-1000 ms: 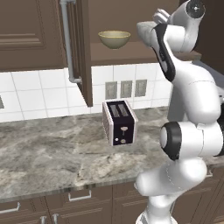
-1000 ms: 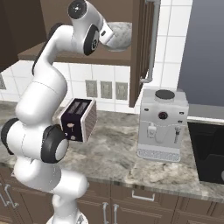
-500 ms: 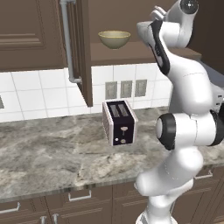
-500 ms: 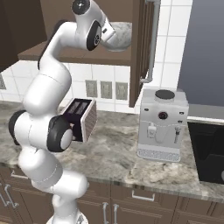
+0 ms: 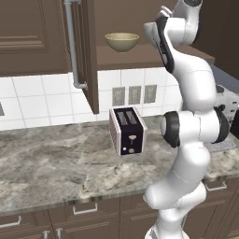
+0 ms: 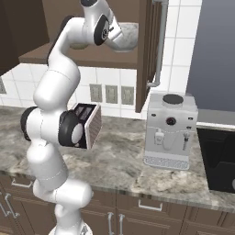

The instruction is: Take the smaller bowl and place it next to the appetizer plate on the dining counter , and place the larger bowl next to the plate with cooked food.

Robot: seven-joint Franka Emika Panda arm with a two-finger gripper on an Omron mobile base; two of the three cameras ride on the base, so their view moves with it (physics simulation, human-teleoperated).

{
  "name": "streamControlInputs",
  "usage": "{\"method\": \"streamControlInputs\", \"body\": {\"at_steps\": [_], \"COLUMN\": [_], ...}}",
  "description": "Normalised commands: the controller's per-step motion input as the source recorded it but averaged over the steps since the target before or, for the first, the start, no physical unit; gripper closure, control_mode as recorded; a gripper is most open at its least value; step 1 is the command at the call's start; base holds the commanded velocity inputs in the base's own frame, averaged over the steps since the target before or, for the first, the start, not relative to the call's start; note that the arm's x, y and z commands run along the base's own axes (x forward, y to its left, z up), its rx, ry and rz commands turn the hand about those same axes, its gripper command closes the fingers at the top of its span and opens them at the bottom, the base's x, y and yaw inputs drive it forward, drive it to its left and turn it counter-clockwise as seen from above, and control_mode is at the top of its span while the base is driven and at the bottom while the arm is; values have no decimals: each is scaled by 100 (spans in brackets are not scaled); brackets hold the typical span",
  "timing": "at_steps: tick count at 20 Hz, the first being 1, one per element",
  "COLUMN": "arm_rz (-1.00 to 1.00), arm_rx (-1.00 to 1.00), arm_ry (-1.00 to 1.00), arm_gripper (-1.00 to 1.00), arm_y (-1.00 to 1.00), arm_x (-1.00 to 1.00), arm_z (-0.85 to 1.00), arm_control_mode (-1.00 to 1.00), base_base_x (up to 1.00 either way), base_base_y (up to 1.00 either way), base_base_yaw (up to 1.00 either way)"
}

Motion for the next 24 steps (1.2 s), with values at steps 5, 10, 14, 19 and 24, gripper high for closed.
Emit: {"method": "streamControlInputs", "body": {"at_steps": [5, 10, 14, 19, 24], "arm_rz": [-8, -1, 0, 0, 0], "arm_rx": [-3, 0, 0, 0, -2], "arm_ry": [24, 3, 0, -7, -26], "arm_gripper": [-100, -100, 100, 100, 100], "arm_y": [-5, 0, 0, 0, 5], "arm_x": [0, 3, 0, -24, -77], "arm_z": [-22, -9, 0, -18, -40], "arm_control_mode": [-100, -100, -100, -100, -100], "base_base_x": [0, 0, 0, 0, 0], "base_base_y": [0, 0, 0, 0, 0], "base_base_yaw": [0, 0, 0, 0, 0]}}
